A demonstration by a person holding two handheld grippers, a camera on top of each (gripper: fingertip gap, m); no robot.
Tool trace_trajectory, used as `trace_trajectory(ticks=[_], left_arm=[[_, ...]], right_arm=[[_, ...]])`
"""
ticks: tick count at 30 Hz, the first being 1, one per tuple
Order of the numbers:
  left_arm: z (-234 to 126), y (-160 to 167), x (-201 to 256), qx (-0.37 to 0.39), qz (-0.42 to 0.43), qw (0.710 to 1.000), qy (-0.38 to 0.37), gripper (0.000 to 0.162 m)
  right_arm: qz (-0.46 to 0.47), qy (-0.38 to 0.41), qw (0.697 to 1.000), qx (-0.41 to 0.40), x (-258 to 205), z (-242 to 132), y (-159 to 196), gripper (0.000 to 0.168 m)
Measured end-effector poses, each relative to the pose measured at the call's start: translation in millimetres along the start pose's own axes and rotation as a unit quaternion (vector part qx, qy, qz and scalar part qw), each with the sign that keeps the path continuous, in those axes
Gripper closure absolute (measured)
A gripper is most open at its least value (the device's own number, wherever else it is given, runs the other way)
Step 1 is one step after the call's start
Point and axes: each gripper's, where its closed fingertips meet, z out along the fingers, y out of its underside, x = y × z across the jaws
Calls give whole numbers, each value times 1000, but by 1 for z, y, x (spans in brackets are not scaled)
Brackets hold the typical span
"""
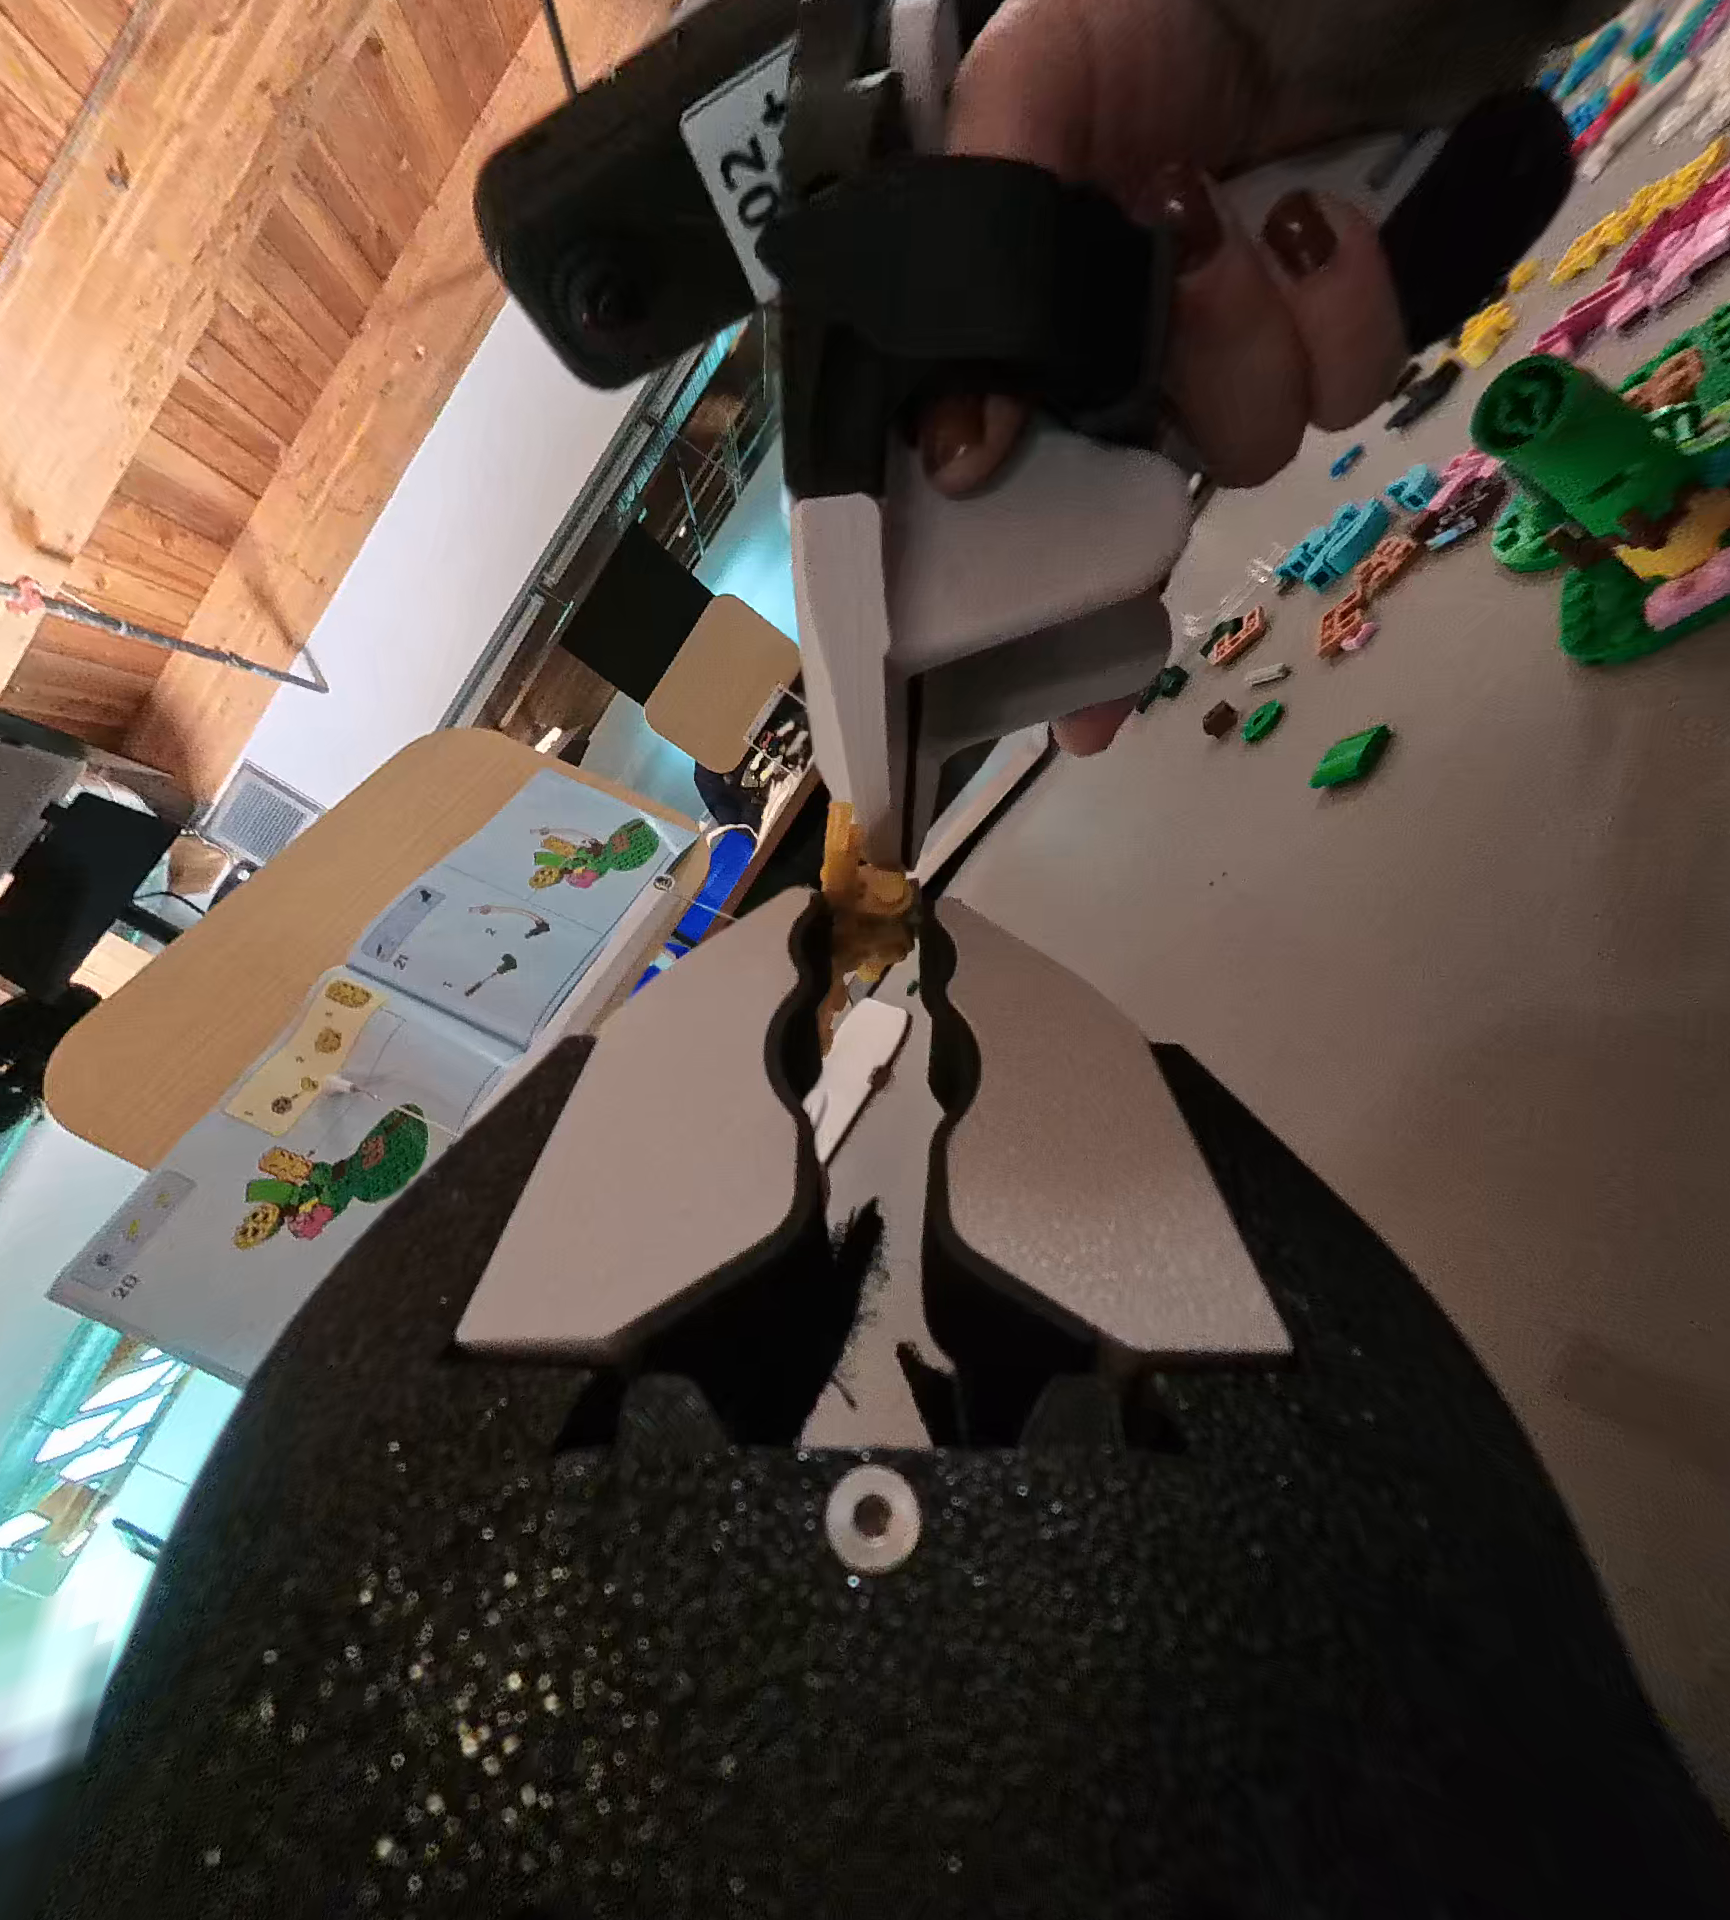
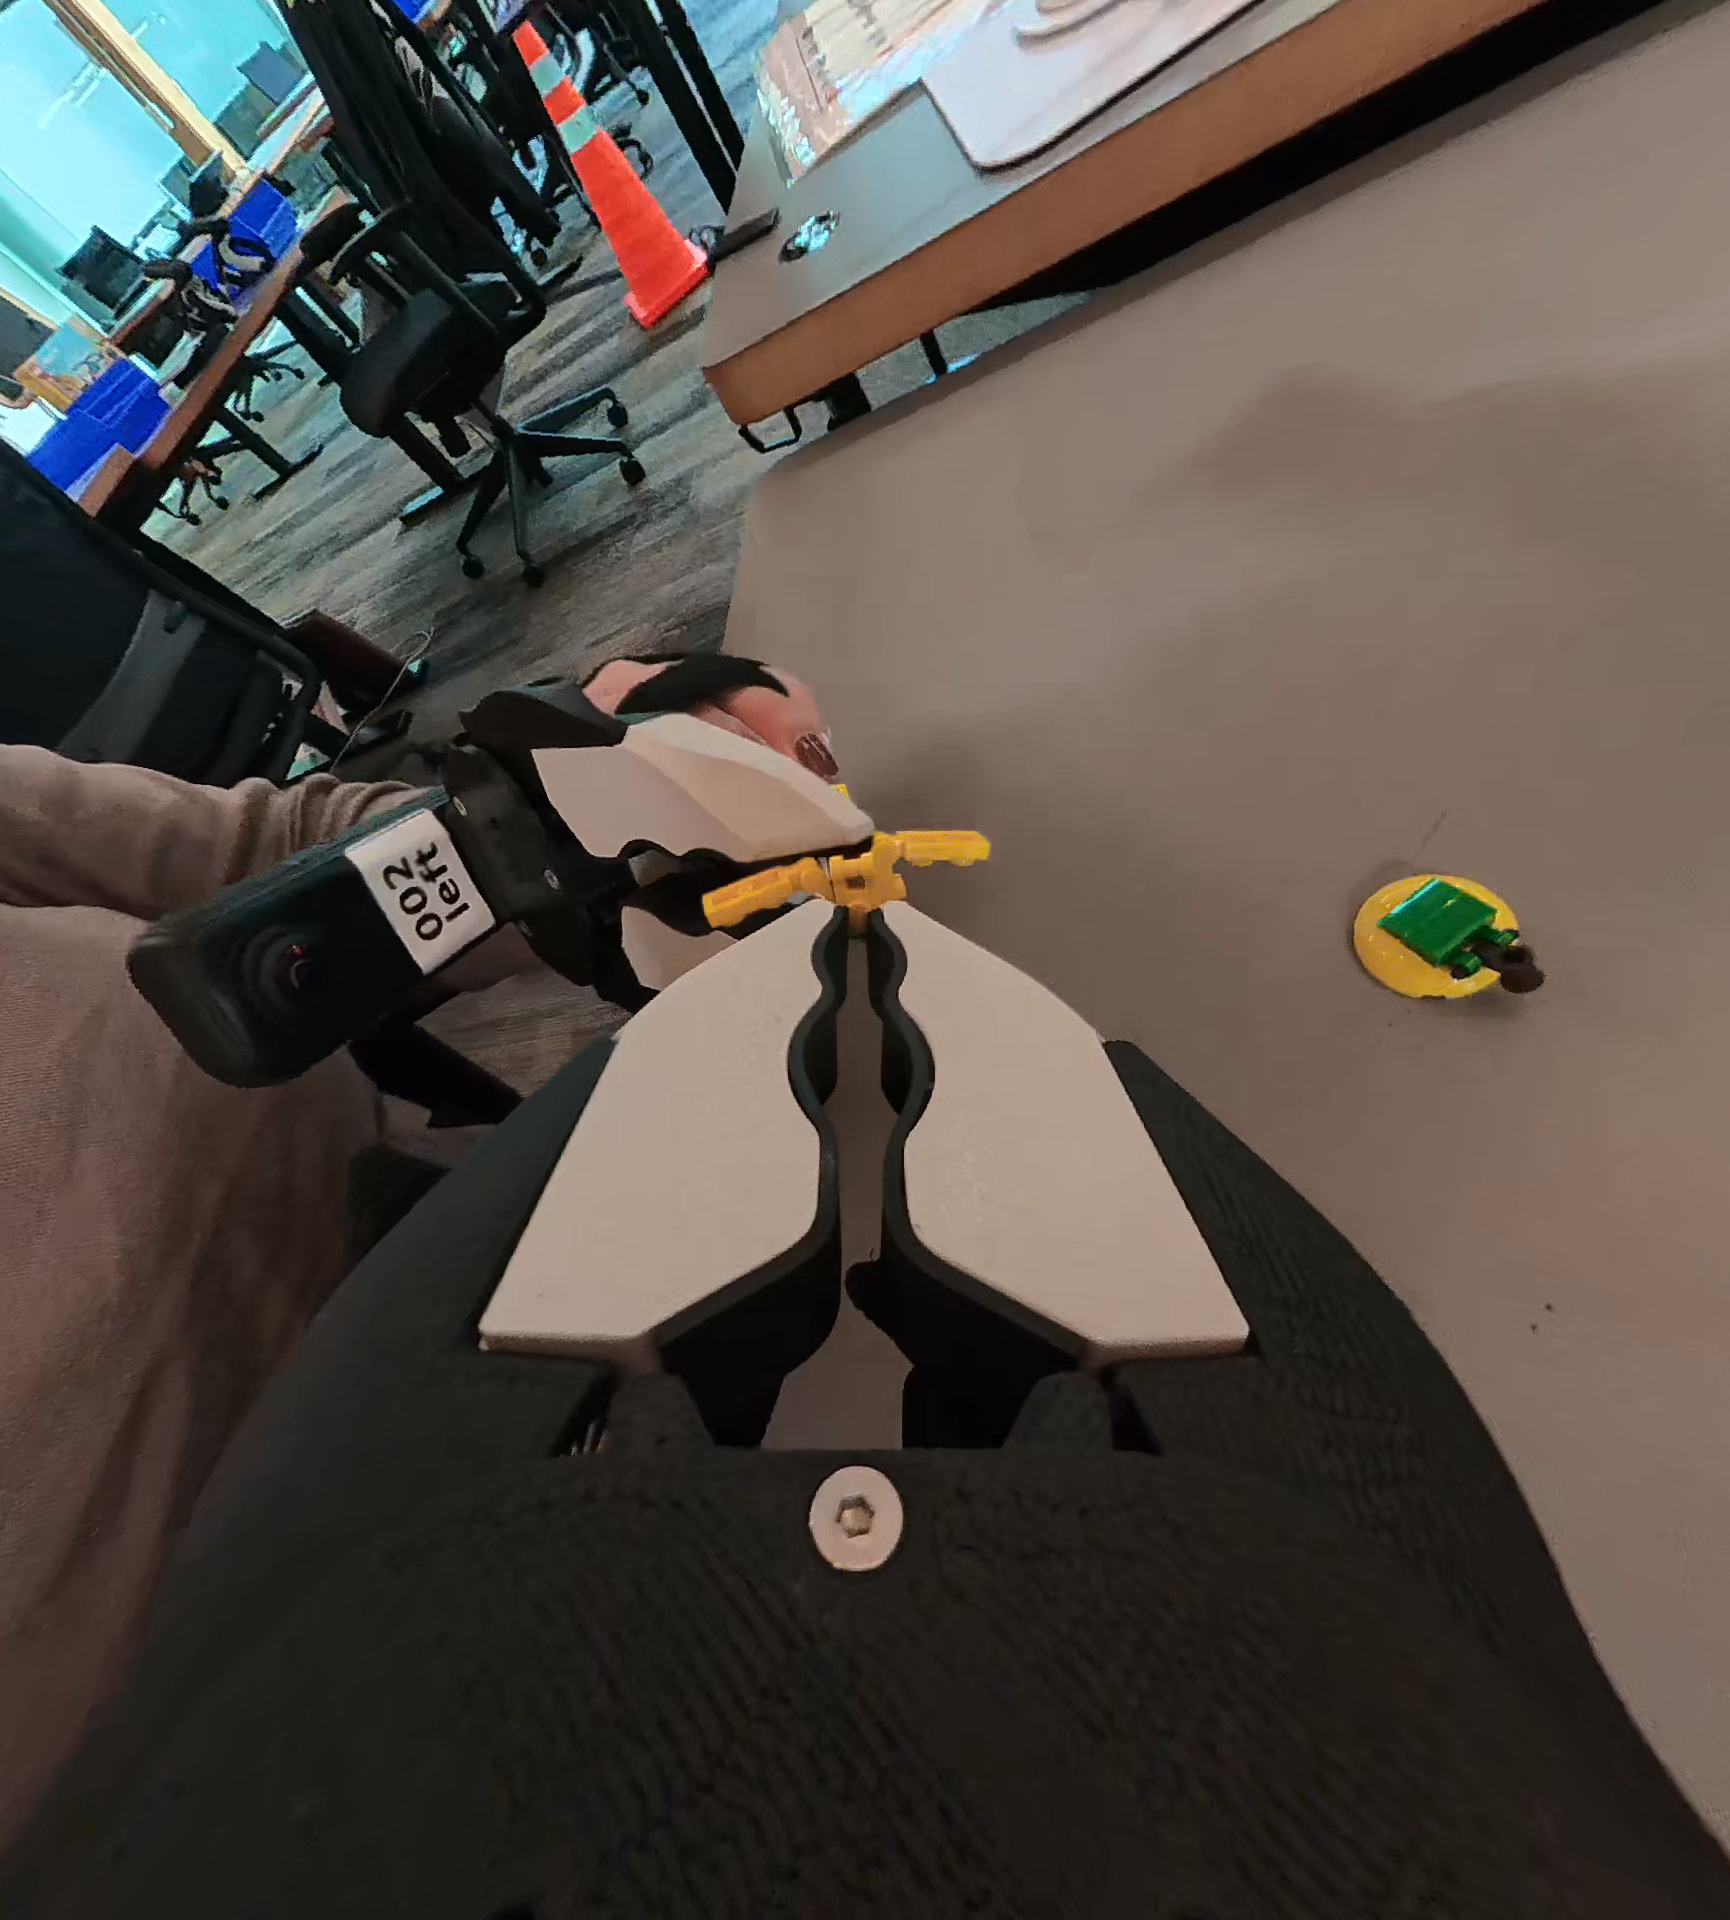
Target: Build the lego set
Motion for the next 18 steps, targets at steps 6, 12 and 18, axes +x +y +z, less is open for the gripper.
trace_trajectory(ticks=[6,12,18], left_arm=[[-3,-10,2,27,2,1000,0,147],[-6,-19,5,56,0,998,8,147],[-12,-33,4,105,-37,994,17,147]], right_arm=[[27,-37,999,-20,-7,-5,4,167],[54,-81,995,-20,-13,-8,9,167],[102,-157,982,-10,-27,-14,10,168]])
